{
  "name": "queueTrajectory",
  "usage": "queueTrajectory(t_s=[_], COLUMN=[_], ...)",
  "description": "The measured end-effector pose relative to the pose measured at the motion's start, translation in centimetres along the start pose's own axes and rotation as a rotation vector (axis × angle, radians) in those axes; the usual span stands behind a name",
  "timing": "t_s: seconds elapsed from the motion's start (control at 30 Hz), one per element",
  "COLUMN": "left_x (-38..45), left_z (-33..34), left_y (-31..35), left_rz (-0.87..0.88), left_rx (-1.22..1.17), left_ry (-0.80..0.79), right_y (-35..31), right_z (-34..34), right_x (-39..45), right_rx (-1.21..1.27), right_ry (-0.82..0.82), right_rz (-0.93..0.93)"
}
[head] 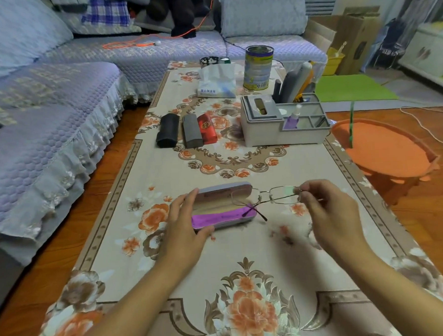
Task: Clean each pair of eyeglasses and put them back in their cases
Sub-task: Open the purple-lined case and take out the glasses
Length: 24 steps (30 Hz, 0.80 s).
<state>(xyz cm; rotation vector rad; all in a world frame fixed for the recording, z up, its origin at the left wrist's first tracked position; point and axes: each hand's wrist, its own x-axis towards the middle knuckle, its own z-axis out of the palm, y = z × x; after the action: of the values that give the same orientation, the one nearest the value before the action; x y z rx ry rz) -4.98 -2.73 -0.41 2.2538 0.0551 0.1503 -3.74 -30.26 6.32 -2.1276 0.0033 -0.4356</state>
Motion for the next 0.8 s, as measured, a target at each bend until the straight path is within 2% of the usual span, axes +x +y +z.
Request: queueTrajectory(t_s=[0.13,0.27,0.4,0.5,0.57,0.67,0.73,0.8], left_x=[2.3,1.6,-1.7,-4.5,-5.5,-6.0,-6.6,-7.2], left_z=[-0.5,-1.7,-3.8,-4.5,-4.4,-3.8,-3.0,-2.4], left_y=[0.3,1.3,4.2,6.9,8.1,9.6,10.3,10.9], left_rz=[-0.044,-0.065,0.105,0.164,0.055,-0.133,-0.262,-0.375], left_rx=[0.014,0.098,0.078,-0.066,-0.278,-0.576,-0.716,-0.86], left_ry=[-0.049,-0.095,0.113,0.224,0.1,-0.236,-0.324,-0.332], right_y=[0.7,0.4,-1.6,-3.4,-4.2,-4.6,-4.4,-4.3], right_z=[-1.7,-1.8,-2.9,-2.8,-2.1,-0.7,0.3,1.3], right_x=[-0.6,-0.8,-1.1,-2.8,-3.8,-5.2,-6.1,-7.0], right_rx=[0.324,0.416,0.316,0.175,0.1,-0.062,-0.175,-0.257], right_ry=[-0.011,-0.061,-0.145,-0.177,-0.161,-0.16,-0.162,-0.174], right_rz=[0.188,0.289,0.077,-0.101,-0.226,-0.402,-0.453,-0.508])
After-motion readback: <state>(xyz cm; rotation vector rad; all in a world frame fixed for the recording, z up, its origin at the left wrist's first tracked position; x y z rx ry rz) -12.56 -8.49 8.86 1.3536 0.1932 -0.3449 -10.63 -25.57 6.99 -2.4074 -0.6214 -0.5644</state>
